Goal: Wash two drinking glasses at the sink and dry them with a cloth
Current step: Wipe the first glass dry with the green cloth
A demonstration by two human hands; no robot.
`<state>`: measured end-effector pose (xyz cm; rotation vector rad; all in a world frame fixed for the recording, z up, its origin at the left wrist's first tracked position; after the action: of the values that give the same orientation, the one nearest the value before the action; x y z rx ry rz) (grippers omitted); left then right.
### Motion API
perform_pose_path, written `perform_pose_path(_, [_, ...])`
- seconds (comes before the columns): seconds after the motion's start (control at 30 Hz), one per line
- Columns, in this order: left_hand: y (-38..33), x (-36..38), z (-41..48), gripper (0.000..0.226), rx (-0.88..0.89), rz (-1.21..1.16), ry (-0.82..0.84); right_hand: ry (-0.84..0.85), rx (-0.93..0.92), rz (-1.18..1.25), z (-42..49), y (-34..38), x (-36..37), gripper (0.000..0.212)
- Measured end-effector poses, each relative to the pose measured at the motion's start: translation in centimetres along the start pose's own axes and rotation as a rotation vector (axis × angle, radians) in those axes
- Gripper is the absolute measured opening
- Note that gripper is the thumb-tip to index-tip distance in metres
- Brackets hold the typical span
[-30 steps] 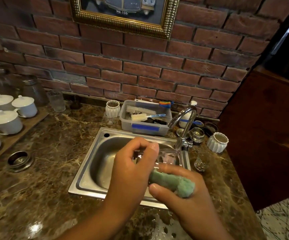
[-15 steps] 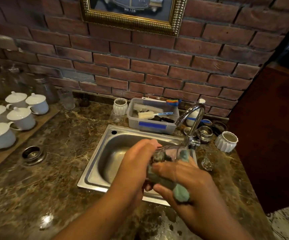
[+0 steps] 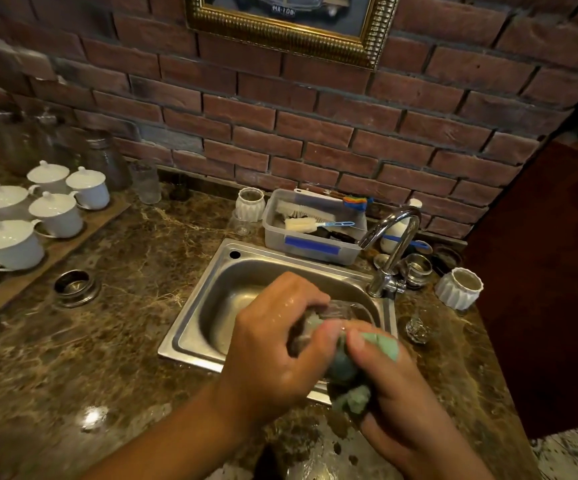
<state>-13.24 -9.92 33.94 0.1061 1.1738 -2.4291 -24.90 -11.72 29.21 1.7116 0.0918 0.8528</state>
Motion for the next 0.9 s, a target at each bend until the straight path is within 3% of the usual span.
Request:
perform_pose_path(0.07, [0.3, 0.0, -0.9, 0.025, 0.184, 0.116, 0.062, 0.032, 0.121, 0.233, 0.0, -1.1, 0.2, 0.059])
perform_pose_path(0.13, [1.7, -0.3, -2.1, 0.021, 0.137, 0.058, 0.090, 0.035, 0.180, 0.106, 0.1, -1.7, -0.1, 0.048])
perform_pose_path(0.23, [4.2, -0.2, -4.1, 0.021, -0.263, -0.099, 0.087, 0.026, 0.174, -0.330, 0.7, -0.8, -1.0, 0.022])
perform_pose_path(0.3, [6.2, 0.8, -5.1, 0.033, -0.601, -0.231, 0.185, 0.082, 0.175, -0.529, 1.3, 0.5, -1.0, 0.020])
perform_pose_path(0.33, [7.0, 1.5, -5.6, 0.041, -0.770, -0.373, 0.293, 0.123, 0.193, -0.581, 1.6, 1.0, -1.0, 0.022])
perform_pose_path(0.4, [6.2, 3.5, -6.9, 0.057, -1.051, -0.909, 0.562, 0.224, 0.227, -0.717, 2.4, 1.2, -0.9, 0.035])
perform_pose_path(0.47, [4.5, 4.0, -7.7, 0.065, -1.142, -1.270, 0.743, 0.380, 0.280, -0.797, 2.8, 0.4, -0.2, 0.060])
perform_pose_path(0.53, [4.1, 4.6, -8.1, 0.068, -1.130, -1.384, 0.827, 0.500, 0.331, -0.747, 3.0, 0.3, 0.5, 0.072])
perform_pose_path(0.63, [5.5, 5.3, -8.5, 0.067, -1.119, -1.425, 0.760, 0.669, 0.324, -0.685, 3.0, 1.1, 1.8, 0.053])
perform_pose_path(0.7, [6.1, 5.5, -8.5, 0.066, -1.115, -1.464, 0.688, 0.659, 0.341, -0.706, 3.0, 1.2, 1.0, 0.047])
perform_pose_path(0.83, [6.5, 5.7, -8.2, 0.072, -1.158, -1.482, 0.486, 0.428, 0.223, -0.917, 4.0, 3.4, -1.6, 0.029])
perform_pose_path(0.9, [6.9, 5.5, -7.8, 0.078, -1.186, -1.416, 0.359, 0.204, 0.108, -0.895, 4.3, 4.9, -2.4, 0.015])
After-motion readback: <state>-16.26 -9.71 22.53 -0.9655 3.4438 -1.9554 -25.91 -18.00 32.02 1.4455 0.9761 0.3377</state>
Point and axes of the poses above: each hand's wrist, its own z-axis towards the middle knuckle, its own x-axis out of the palm, y = z × x, the point moved 7 cm from there along z, towards the middle knuckle, and after that the axes turned 4 degrees about -x, right-handed, at the moved point
